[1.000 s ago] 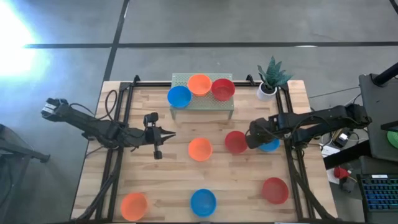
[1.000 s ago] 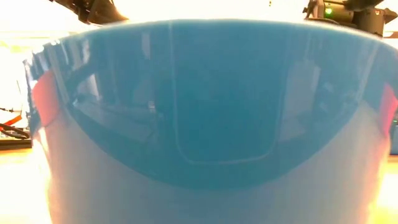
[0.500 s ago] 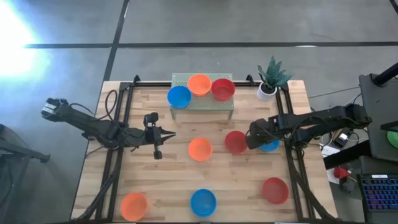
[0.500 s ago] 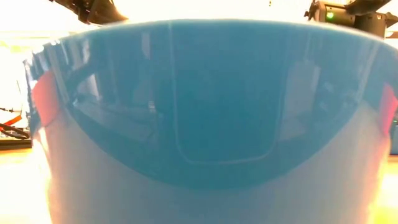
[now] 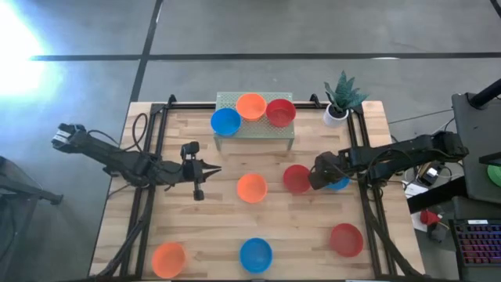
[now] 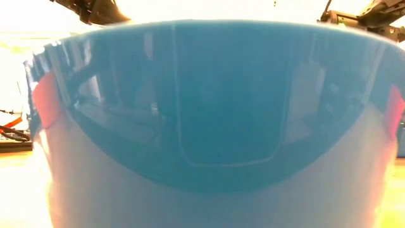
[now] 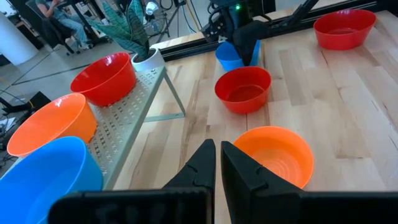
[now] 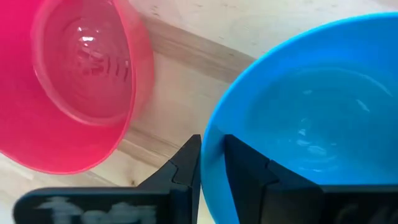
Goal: Pick & Place Mini bowls
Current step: Stack the top blue bowl on the blue bowl on the shelf
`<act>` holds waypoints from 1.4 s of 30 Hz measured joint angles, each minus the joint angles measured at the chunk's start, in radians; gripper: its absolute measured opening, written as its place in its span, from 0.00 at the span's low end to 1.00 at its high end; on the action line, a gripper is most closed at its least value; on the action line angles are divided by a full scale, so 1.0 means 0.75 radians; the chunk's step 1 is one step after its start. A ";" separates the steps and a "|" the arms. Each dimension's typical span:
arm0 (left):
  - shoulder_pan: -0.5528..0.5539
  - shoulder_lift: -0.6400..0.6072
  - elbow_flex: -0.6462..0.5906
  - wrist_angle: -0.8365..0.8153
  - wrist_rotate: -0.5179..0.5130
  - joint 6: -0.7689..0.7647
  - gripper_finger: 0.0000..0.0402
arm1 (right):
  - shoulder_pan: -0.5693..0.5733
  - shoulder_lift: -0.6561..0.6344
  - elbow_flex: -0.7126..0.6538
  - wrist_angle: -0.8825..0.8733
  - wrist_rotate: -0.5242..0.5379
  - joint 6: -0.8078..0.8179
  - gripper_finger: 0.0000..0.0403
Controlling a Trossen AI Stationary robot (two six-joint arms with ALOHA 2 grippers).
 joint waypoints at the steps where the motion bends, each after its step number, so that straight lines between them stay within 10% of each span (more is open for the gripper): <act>1: 0.000 0.000 0.000 0.000 0.000 0.000 0.05 | 0.000 0.001 0.007 -0.006 0.000 -0.013 0.16; 42: 0.001 0.002 -0.001 0.007 0.004 0.000 0.05 | 0.169 0.005 0.517 -0.369 0.407 -0.511 0.03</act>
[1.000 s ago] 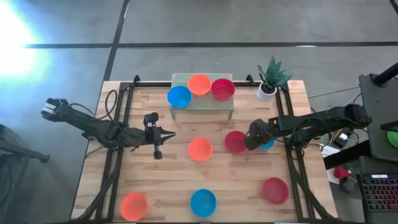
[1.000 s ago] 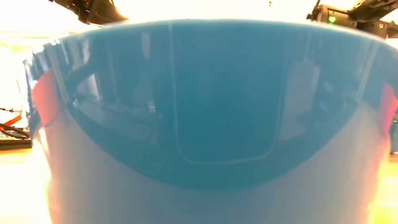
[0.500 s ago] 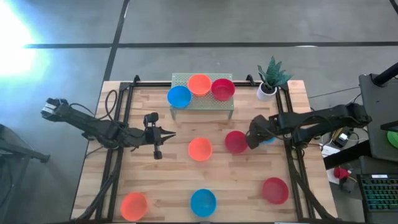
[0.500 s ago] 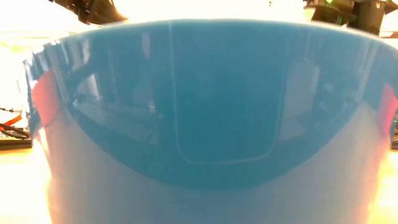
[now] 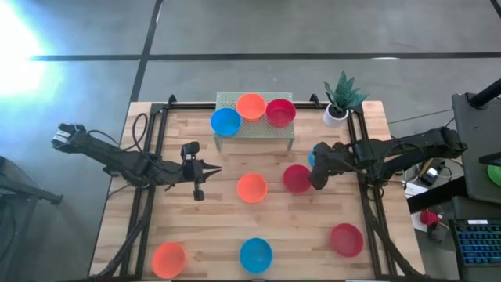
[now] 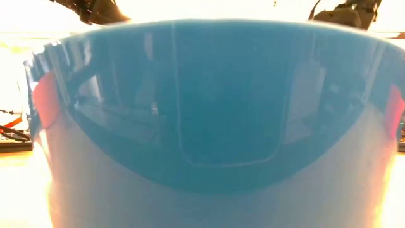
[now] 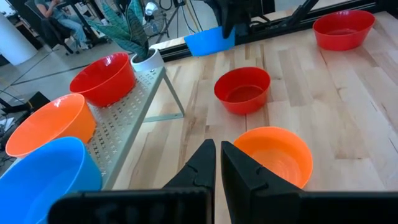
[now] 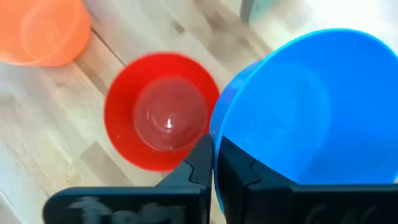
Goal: Pick & Place Mini bowls
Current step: Stack the top blue bowl on the blue bowl on the shelf
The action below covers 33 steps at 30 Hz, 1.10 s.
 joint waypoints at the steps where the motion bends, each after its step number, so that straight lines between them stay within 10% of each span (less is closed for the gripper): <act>1: 0.001 0.000 0.000 0.008 0.000 0.002 0.05 | 0.005 0.000 0.015 -0.001 0.013 -0.023 0.03; 18: 0.001 0.025 0.093 0.017 -0.077 0.121 0.21 | 0.112 0.000 0.077 -0.001 0.121 -0.418 0.03; 33: 0.004 0.414 0.357 0.013 -0.190 0.276 0.21 | 0.207 0.207 0.158 -0.001 0.156 -0.984 0.03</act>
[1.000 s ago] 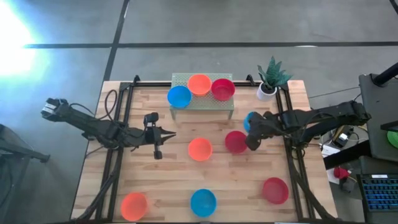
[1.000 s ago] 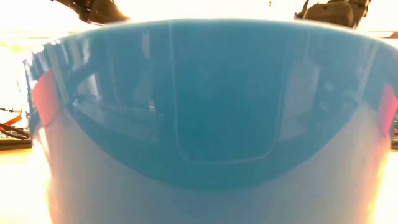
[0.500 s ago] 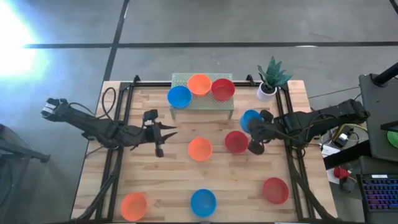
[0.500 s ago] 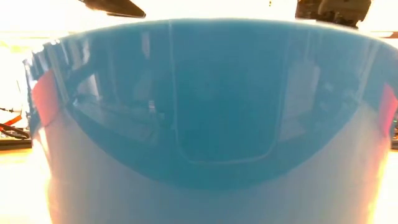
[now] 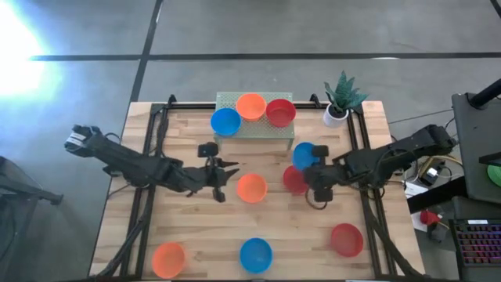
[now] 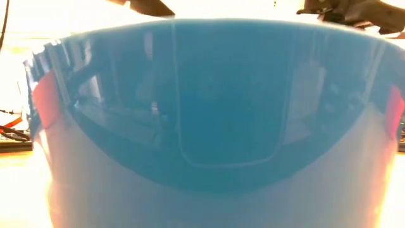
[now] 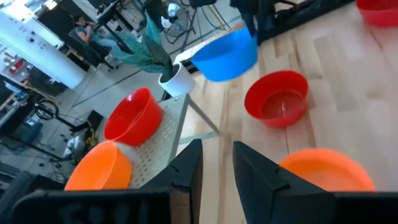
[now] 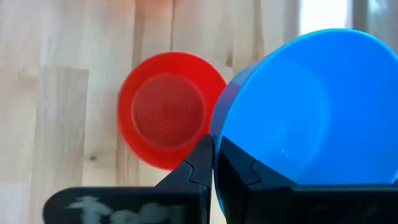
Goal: Pick & Place Mini bowls
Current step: Stack the top blue bowl on the blue bowl on the shelf
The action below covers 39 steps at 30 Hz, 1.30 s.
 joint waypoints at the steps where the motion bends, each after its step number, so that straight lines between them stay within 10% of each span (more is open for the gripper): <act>1: 0.002 0.027 0.022 -0.002 0.000 -0.021 0.21 | 0.003 0.035 0.019 -0.001 0.000 -0.020 0.03; 18: 0.085 0.300 0.201 0.033 0.002 -0.462 0.21 | 0.121 0.572 0.444 -0.207 0.330 -0.270 0.03; 39: 0.175 0.483 0.203 0.394 0.002 -0.551 0.21 | 0.167 0.635 0.510 -0.200 0.463 -0.320 0.03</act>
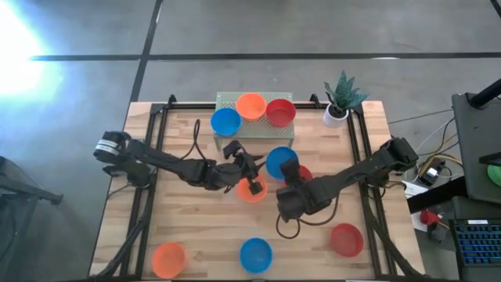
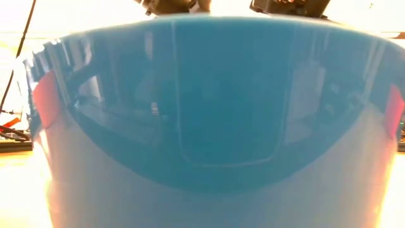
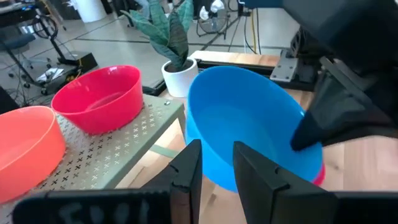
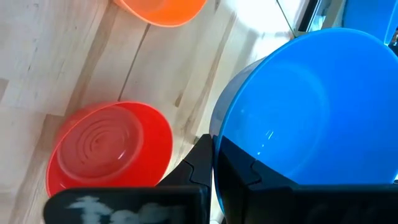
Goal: Pick & Place Mini bowls
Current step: Stack the top blue bowl on the blue bowl on the shelf
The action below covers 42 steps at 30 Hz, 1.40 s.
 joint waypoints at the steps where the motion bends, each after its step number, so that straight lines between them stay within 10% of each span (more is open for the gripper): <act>1: 0.008 0.008 0.000 0.019 0.000 -0.007 0.21 | 0.003 0.000 0.000 0.000 0.000 0.001 0.03; 42: 0.061 0.154 0.002 0.102 0.108 -0.415 0.21 | 0.035 0.002 -0.004 -0.002 0.011 -0.010 0.03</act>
